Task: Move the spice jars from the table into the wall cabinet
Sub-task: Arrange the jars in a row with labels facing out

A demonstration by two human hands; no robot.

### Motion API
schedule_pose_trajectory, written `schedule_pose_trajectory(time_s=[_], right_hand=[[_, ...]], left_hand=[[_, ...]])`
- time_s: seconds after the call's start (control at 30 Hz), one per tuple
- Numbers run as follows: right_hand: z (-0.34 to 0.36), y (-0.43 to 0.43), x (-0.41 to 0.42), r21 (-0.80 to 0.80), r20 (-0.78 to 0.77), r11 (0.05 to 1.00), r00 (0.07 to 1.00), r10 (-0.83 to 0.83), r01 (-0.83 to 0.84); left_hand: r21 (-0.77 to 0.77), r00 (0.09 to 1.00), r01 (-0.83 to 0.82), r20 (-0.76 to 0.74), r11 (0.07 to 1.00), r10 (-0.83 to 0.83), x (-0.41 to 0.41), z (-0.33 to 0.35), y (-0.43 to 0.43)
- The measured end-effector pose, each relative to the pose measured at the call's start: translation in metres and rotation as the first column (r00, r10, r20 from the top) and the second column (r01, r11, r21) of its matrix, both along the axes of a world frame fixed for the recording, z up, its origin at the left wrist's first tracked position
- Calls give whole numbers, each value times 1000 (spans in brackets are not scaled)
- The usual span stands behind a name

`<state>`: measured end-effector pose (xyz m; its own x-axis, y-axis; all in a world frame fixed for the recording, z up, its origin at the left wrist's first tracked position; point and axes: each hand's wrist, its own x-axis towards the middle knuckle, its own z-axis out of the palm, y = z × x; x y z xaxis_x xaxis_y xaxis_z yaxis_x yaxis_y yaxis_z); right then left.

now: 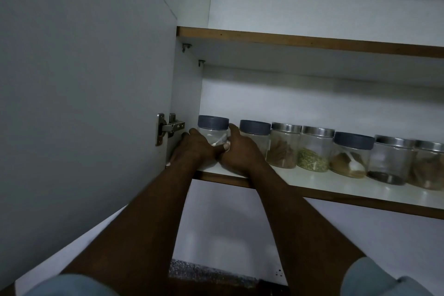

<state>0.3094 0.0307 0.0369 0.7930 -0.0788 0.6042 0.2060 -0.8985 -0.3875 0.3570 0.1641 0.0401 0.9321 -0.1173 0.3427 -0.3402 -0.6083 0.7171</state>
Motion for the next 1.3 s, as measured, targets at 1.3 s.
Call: schedule_pose_trajectory(time_s=[1.3], right_hand=[[1,0,2,-2,-114,999,993,34,-34]], left_hand=[[100,999,-37,-7,994,38,-3,2,1]])
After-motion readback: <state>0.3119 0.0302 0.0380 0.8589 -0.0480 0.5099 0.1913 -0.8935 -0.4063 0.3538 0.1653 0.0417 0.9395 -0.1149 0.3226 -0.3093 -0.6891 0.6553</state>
